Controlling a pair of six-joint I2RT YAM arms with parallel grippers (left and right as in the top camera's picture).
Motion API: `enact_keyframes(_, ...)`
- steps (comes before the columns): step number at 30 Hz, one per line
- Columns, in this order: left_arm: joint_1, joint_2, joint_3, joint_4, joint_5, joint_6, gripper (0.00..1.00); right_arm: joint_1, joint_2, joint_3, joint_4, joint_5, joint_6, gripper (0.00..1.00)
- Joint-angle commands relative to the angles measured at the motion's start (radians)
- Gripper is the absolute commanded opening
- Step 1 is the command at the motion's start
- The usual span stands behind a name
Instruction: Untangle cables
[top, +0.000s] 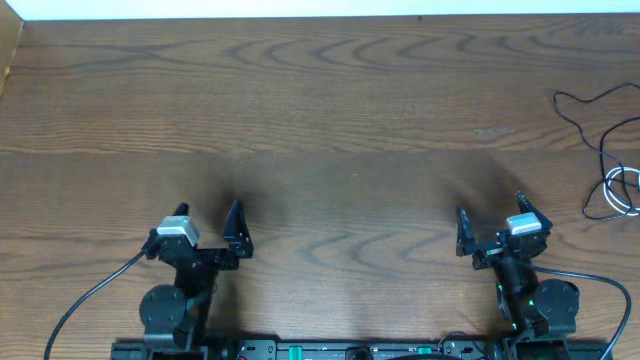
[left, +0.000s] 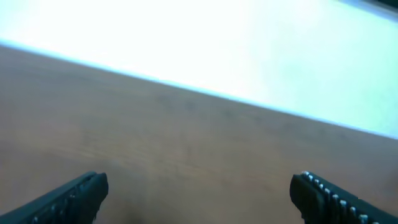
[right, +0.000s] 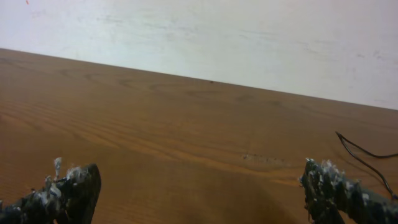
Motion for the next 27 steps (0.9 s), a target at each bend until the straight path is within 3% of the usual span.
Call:
enact_keyframes(1,0.018,-0.013,-0.042,0.094,0.034,0.113,0.98,0.003,-0.006,-0.001,-0.004,0.006,-0.002,0.99)
enact_keyframes(6,0.023,-0.014,-0.122,0.249,0.058,0.262,0.98,0.003,-0.006,-0.001,-0.004,0.006,-0.002,0.99)
enact_keyframes(11,0.023,-0.014,-0.176,0.280,0.054,0.294,0.98,0.003,-0.006,-0.001,-0.004,0.006,-0.002,0.99)
enact_keyframes(18,0.023,-0.014,-0.188,0.102,0.054,0.293,0.98,0.003,-0.006,-0.001,-0.004,0.006,-0.002,0.99)
enact_keyframes(27,0.023,-0.014,-0.188,0.113,0.055,0.293,0.98,0.003,-0.006,-0.001,-0.004,0.006,-0.002,0.99)
